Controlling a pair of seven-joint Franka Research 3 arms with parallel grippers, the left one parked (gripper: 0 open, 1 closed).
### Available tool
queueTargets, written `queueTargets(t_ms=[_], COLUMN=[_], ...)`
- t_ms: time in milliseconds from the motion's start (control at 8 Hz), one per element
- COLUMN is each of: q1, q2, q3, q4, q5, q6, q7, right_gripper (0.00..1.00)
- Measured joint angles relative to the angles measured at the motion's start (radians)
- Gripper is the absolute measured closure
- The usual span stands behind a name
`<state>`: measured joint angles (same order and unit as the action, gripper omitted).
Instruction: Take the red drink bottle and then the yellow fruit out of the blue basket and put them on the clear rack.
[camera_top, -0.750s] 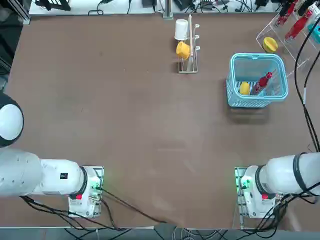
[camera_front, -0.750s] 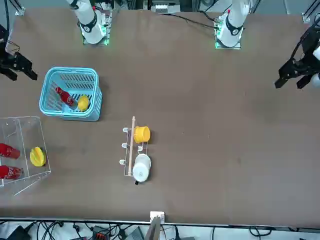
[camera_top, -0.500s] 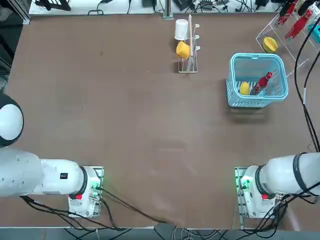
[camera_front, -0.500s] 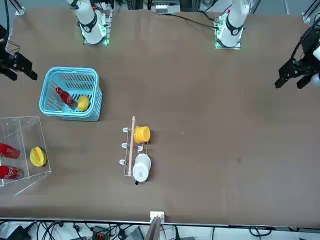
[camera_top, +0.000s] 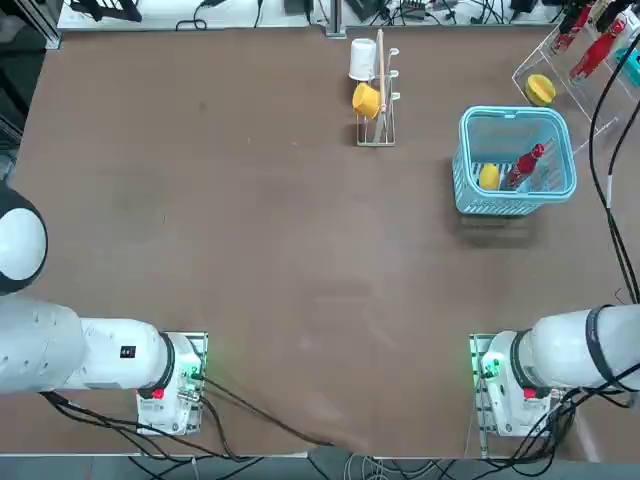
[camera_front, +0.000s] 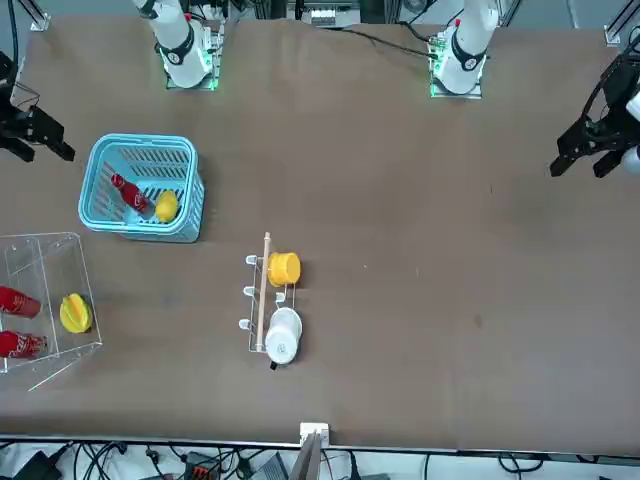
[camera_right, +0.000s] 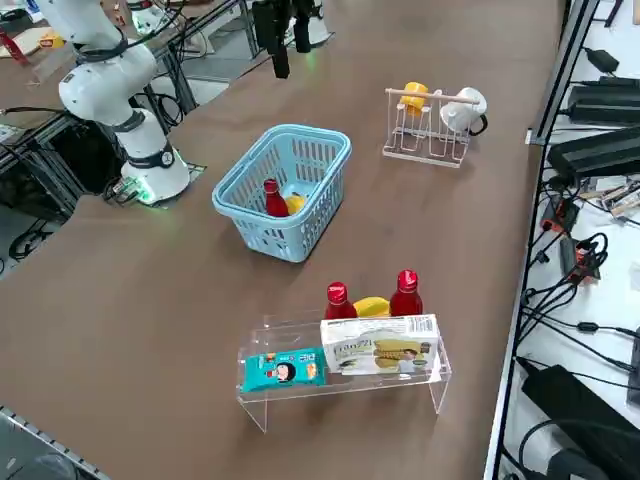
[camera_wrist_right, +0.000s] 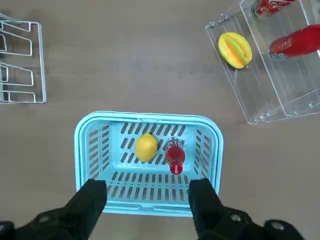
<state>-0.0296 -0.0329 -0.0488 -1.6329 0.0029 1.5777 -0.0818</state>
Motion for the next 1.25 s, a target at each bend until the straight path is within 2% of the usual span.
queueTargets(t_ms=[375, 1000, 1250], q1=[-0.01, -0.022, -0.048], q2=[0.02, -0.003, -0.022], q3=[-0.005, -0.006, -0.008], q4=[-0.049, -0.382, -0.492], q5=[0.0, -0.009, -0.011], q6=[0.036, 0.357, 0.434], q7=[-0.005, -0.027, -0.07], right_gripper=[0.0, 0.0, 0.0])
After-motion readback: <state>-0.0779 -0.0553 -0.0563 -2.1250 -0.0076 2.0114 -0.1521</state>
